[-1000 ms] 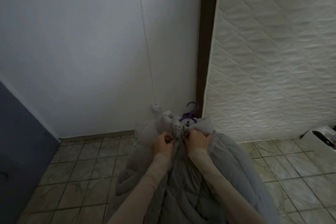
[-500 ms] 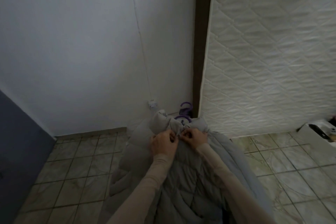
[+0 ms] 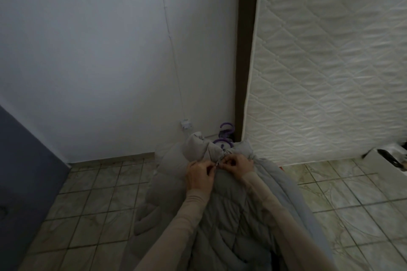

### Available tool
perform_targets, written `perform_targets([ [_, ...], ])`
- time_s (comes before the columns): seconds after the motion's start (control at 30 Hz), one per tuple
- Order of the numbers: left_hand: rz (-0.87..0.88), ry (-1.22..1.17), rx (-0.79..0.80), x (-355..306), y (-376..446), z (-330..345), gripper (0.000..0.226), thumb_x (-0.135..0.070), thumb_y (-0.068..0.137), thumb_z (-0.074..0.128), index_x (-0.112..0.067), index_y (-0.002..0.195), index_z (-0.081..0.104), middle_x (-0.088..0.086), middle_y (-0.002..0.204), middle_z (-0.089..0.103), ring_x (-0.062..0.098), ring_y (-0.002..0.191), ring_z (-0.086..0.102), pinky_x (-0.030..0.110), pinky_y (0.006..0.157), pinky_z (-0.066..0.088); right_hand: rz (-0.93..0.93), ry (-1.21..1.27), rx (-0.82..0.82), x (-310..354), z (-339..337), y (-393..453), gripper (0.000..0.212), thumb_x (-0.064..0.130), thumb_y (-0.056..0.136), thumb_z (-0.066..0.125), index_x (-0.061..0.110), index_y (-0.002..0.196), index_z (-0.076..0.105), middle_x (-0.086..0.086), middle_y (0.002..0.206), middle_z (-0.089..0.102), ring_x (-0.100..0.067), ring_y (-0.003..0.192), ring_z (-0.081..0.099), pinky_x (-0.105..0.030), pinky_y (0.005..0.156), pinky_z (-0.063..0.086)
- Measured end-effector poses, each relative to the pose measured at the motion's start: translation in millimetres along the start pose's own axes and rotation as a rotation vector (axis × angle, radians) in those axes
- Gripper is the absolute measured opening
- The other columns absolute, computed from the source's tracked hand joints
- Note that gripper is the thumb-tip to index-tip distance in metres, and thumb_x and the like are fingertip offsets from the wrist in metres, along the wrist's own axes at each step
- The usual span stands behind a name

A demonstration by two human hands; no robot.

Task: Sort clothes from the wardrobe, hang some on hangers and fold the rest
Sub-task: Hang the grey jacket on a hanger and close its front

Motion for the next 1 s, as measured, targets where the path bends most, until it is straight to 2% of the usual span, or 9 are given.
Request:
perform_targets([
  [0.13, -0.083, -0.049, 0.044, -0.8, 3.4, -6.7, 0.010, -0.015, 0.080, 0.070, -0.012, 0.087, 0.075, 0.010, 0.085, 0.073, 0.026, 0.080, 0.067, 0.026, 0.066, 0.045, 0.000, 0.012, 0.005, 1.2, -1.6, -2.0, 0.028, 0.036, 0.087, 0.062, 0.017, 0.106, 0.069, 0.000, 0.099, 0.065, -0.018, 0.112, 0.055, -0.034, 0.104, 0.025],
  [0.27, -0.167, -0.067, 0.051, 0.4, 3.4, -4.2, 0.011, -0.022, 0.082, 0.069, -0.013, 0.086, 0.073, 0.006, 0.085, 0.073, 0.021, 0.080, 0.066, 0.022, 0.063, 0.040, -0.003, 0.038, -0.009, -0.9, -1.2, -3.2, 0.027, 0.036, 0.086, 0.063, 0.017, 0.104, 0.070, 0.008, 0.087, 0.055, -0.019, 0.110, 0.056, -0.038, 0.107, 0.025],
  [0.4, -0.194, -0.098, 0.073, 2.4, 5.8, -0.3, 0.009, -0.021, 0.078, 0.073, -0.013, 0.082, 0.073, 0.007, 0.083, 0.073, 0.022, 0.080, 0.067, 0.024, 0.065, 0.045, 0.006, 0.043, -0.012, -3.9, 1.2, -0.9, 0.026, 0.036, 0.084, 0.065, 0.018, 0.102, 0.070, -0.003, 0.103, 0.068, -0.019, 0.109, 0.057, -0.036, 0.105, 0.029],
  [0.6, -0.153, -0.155, 0.109, 8.5, 7.1, 2.7, 0.007, -0.014, 0.080, 0.071, -0.011, 0.085, 0.074, 0.008, 0.087, 0.073, 0.023, 0.083, 0.067, 0.026, 0.070, 0.048, 0.039, 0.024, -0.038, -7.1, 2.5, 0.2, 0.028, 0.040, 0.083, 0.066, 0.020, 0.102, 0.070, -0.003, 0.109, 0.067, -0.020, 0.109, 0.058, -0.033, 0.106, 0.028],
  [0.67, -0.093, -0.098, 0.153, 8.1, 9.1, 0.8, 0.006, -0.016, 0.080, 0.070, -0.015, 0.084, 0.073, 0.005, 0.090, 0.073, 0.023, 0.088, 0.066, 0.029, 0.077, 0.050, 0.040, 0.029, -0.035, -8.0, 2.7, 0.3, 0.028, 0.039, 0.083, 0.066, 0.020, 0.103, 0.070, -0.003, 0.108, 0.068, -0.019, 0.109, 0.058, -0.033, 0.107, 0.027],
  [0.7, -0.014, 0.017, 0.155, 3.8, 12.3, -2.6, 0.006, -0.020, 0.079, 0.070, -0.018, 0.085, 0.072, 0.002, 0.096, 0.072, 0.023, 0.093, 0.063, 0.031, 0.082, 0.047, 0.037, 0.031, -0.034, -7.4, 2.5, -0.5, 0.027, 0.039, 0.084, 0.065, 0.020, 0.103, 0.070, -0.003, 0.108, 0.068, -0.019, 0.109, 0.057, -0.034, 0.108, 0.027],
  [0.8, 0.296, 0.315, 0.114, -20.2, 24.5, -13.4, 0.030, -0.021, 0.072, 0.073, -0.017, 0.100, 0.066, 0.005, 0.122, 0.060, 0.026, 0.114, 0.052, 0.037, 0.089, 0.038, 0.047, 0.033, -0.020, -7.3, 2.7, -1.8, 0.027, 0.039, 0.085, 0.064, 0.021, 0.104, 0.069, -0.003, 0.107, 0.069, -0.021, 0.109, 0.057, -0.034, 0.107, 0.028],
  [0.9, 0.432, 0.481, 0.314, -35.5, 33.2, -10.5, 0.051, -0.021, 0.080, 0.065, -0.019, 0.128, 0.050, 0.006, 0.137, 0.041, 0.022, 0.130, 0.034, 0.033, 0.098, 0.028, 0.064, 0.002, 0.006, -9.9, 7.6, 0.3, 0.029, 0.043, 0.084, 0.063, 0.024, 0.105, 0.068, -0.005, 0.109, 0.068, -0.025, 0.112, 0.055, -0.034, 0.102, 0.029],
  [1.0, 0.452, 0.585, 0.420, -32.1, 39.5, -5.4, 0.051, -0.026, 0.086, 0.059, -0.026, 0.135, 0.042, 0.003, 0.144, 0.029, 0.019, 0.135, 0.023, 0.031, 0.101, 0.025, 0.095, -0.037, -0.006, -13.1, 10.2, 1.7, 0.033, 0.047, 0.084, 0.062, 0.027, 0.110, 0.065, -0.005, 0.115, 0.065, -0.029, 0.116, 0.052, -0.032, 0.097, 0.030],
])
Point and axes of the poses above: each hand's wrist, its own y-axis towards the middle knuckle, its own z-axis out of the palm, x = y × z, the point moved 5 cm from there along y, towards the middle knuckle
